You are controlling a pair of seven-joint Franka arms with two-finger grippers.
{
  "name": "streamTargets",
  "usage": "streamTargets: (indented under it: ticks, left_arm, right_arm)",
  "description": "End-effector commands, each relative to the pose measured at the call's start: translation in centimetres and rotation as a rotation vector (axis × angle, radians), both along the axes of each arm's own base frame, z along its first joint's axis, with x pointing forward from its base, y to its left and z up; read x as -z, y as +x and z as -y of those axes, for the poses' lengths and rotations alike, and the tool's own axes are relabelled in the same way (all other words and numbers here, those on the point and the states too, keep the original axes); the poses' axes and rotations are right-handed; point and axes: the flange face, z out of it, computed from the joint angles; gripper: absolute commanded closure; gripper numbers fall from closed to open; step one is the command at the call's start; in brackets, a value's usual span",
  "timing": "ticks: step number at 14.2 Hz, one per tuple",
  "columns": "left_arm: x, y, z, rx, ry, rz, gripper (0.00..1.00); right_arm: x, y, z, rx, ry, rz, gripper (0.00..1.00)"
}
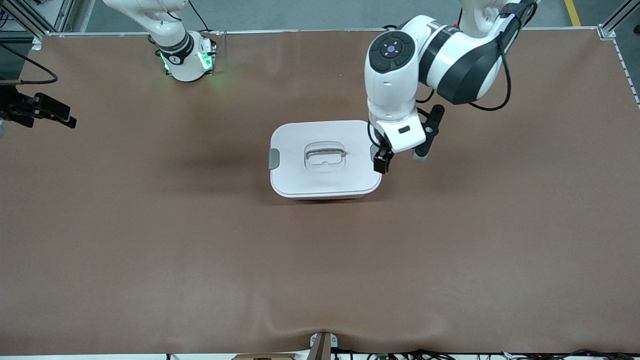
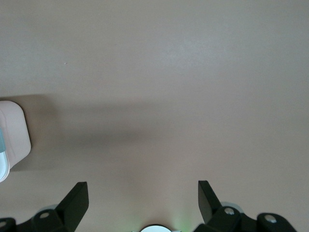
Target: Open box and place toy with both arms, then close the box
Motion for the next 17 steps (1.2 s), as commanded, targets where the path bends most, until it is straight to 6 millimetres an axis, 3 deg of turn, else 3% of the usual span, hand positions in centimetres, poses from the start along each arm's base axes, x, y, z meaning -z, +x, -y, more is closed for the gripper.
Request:
streamTargets:
  ticks: [1,5,12,17]
  left_arm:
    - [-1.4,1.1,-3.6,0.081,-0.002,-0.053,0.00]
    - [-3.5,3.5,-9.2,0.187,-0.051,-0.081,0.00]
    - [-4.7,4.5,-11.7,0.331,-0.036,-0.082,0.00]
    - [-5.9,7.5,-19.0,0.384,-0.057,-0.087,0.00]
  right_arm:
    - [-0.5,0.0,0.2,0.009,0.008,0.000,0.00]
    - [-0.4,0.1,0.1,0.010,0.007,0.000,0.00]
    - [-0.6,0.2,0.0,0.009,0.005,0.010,0.00]
    - [-0.7,0.3,0.0,0.008,0.002,0.016,0.00]
